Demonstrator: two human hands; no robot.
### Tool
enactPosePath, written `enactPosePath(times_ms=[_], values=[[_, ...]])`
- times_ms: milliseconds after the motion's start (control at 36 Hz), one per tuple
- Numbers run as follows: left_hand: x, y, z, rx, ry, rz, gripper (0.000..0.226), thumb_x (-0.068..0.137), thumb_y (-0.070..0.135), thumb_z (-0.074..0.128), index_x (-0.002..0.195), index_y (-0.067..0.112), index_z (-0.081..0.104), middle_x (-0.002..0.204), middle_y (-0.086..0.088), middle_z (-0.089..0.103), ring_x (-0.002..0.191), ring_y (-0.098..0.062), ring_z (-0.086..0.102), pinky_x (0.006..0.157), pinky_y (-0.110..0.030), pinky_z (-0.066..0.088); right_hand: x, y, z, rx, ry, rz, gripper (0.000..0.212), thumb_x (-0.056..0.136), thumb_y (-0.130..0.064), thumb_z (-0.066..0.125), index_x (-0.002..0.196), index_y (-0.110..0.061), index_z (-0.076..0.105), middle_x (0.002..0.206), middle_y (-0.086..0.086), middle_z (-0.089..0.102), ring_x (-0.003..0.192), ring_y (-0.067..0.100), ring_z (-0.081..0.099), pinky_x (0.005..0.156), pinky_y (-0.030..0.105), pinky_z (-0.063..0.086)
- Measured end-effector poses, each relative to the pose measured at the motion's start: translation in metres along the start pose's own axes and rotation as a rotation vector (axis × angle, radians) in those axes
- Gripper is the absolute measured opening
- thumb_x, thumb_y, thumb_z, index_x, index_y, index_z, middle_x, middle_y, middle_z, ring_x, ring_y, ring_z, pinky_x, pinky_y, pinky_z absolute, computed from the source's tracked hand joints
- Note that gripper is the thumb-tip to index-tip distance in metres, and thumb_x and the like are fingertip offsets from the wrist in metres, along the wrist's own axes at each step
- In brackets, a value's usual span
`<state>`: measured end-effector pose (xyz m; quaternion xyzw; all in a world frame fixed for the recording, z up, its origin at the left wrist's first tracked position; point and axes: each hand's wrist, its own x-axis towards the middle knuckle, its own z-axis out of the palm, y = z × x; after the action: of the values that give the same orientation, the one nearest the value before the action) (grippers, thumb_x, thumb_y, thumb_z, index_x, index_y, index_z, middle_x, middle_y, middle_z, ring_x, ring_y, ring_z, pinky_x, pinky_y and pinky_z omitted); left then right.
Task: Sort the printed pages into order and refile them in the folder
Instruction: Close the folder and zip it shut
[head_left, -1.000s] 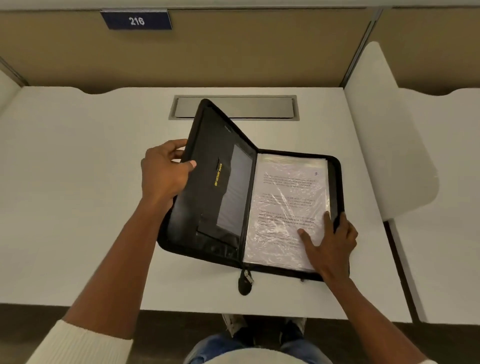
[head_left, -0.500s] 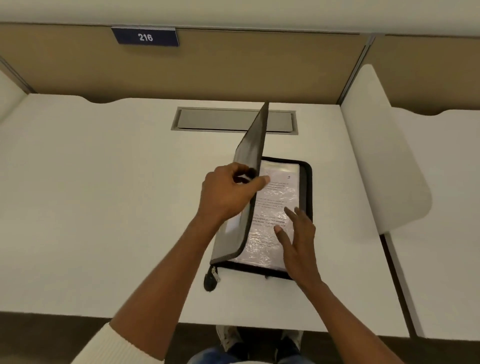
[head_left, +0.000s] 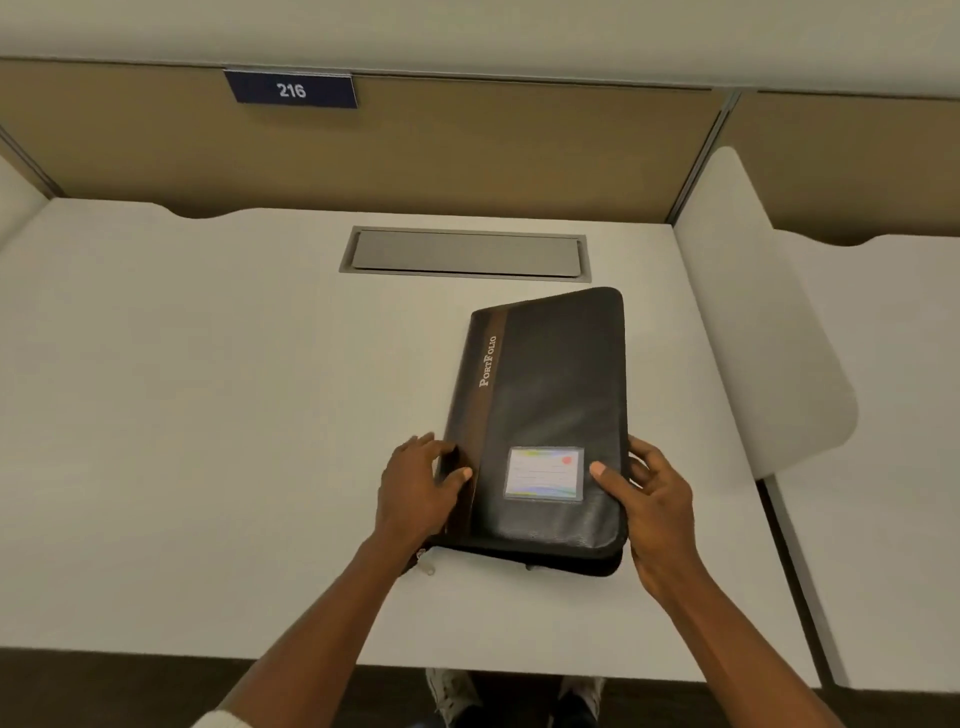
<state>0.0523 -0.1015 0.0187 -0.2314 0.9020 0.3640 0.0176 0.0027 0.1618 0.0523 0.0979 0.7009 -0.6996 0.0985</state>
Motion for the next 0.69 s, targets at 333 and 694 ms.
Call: enactPosePath(times_ms=[333,694], values=[[-0.01,-0.024,0.012,0.046,-0.127,0.132,0.08,0.087,0.035,0.086,0.157,0.02,0.05,0.163,0.003,0.045,0.135,-0.021,0.049,0.109,-0.036,0.044,0.024,0.071,-0.03,-0.593,0.098,-0.19,0.062,0.088,-0.026,0.084,0.144,-0.014,0.059,0.125,0.004,0.065,0.1,0.019,0.066,0.078,0.018,0.053],[-0.019,-0.04,0.022,-0.04,-0.134,0.143,0.082,0.085,0.023,0.087,0.157,0.03,0.048,0.166,0.008,0.038,0.12,-0.018,0.048,0.103,-0.045,0.054,0.032,0.1,-0.03,-0.784,0.164,-0.272,0.063,0.09,-0.018,0.081,0.146,-0.003,0.057,0.117,0.014,0.054,0.102,0.024,0.056,0.081,0.031,0.051]])
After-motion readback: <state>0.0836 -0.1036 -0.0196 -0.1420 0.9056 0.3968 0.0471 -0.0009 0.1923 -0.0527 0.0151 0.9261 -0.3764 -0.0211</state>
